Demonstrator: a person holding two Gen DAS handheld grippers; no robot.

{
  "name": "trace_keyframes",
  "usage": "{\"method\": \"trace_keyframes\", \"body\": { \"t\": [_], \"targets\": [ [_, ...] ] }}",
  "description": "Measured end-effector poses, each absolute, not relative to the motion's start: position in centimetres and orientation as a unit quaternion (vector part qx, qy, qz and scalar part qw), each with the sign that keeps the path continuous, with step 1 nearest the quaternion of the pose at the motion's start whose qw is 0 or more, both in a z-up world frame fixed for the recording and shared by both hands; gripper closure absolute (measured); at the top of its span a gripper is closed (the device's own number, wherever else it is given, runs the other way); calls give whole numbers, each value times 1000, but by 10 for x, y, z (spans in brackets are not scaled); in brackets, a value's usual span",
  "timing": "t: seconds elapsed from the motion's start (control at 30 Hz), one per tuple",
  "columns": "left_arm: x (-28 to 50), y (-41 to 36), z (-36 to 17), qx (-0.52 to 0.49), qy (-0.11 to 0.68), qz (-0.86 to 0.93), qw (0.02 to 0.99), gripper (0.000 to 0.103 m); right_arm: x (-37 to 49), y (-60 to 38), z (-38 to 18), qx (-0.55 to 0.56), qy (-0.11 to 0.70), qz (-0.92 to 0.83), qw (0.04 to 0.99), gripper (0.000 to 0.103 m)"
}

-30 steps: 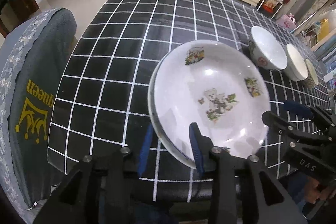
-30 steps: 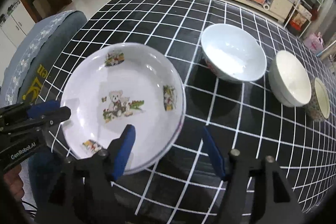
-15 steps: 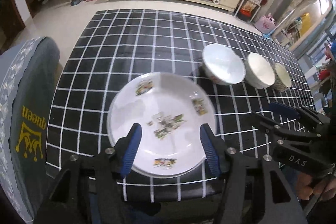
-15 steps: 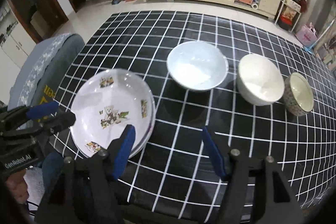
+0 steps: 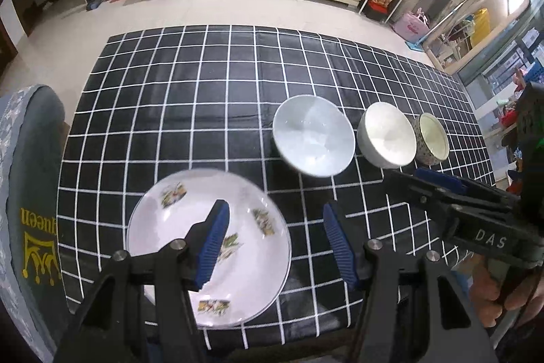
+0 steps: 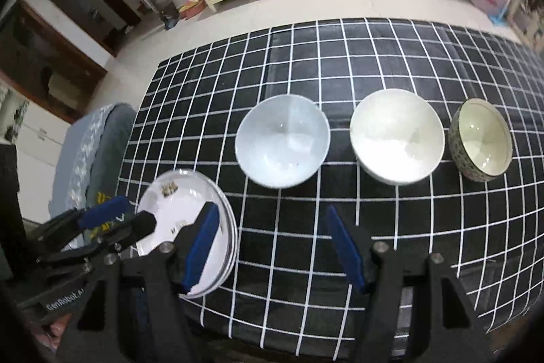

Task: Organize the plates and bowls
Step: 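Move the right gripper to the large white bowl and grasp its rim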

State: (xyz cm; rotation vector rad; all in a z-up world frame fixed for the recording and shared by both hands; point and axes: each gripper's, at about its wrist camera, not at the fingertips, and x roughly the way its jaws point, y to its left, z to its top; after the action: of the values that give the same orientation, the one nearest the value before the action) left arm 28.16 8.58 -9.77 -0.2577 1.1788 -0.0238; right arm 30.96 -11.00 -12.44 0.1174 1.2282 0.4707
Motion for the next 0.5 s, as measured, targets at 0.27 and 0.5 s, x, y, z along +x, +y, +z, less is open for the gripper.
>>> {"method": "trace_keyframes", "body": {
  "t": [0.27,0.5],
  "targets": [
    [333,82,-125,-137,583,-23,801,48,352,-110,-145,77,604,211,764,33],
    [367,81,-156,-152,600,-35,785,54,377,-100,-168,61,621,207,754,52]
  ]
}}
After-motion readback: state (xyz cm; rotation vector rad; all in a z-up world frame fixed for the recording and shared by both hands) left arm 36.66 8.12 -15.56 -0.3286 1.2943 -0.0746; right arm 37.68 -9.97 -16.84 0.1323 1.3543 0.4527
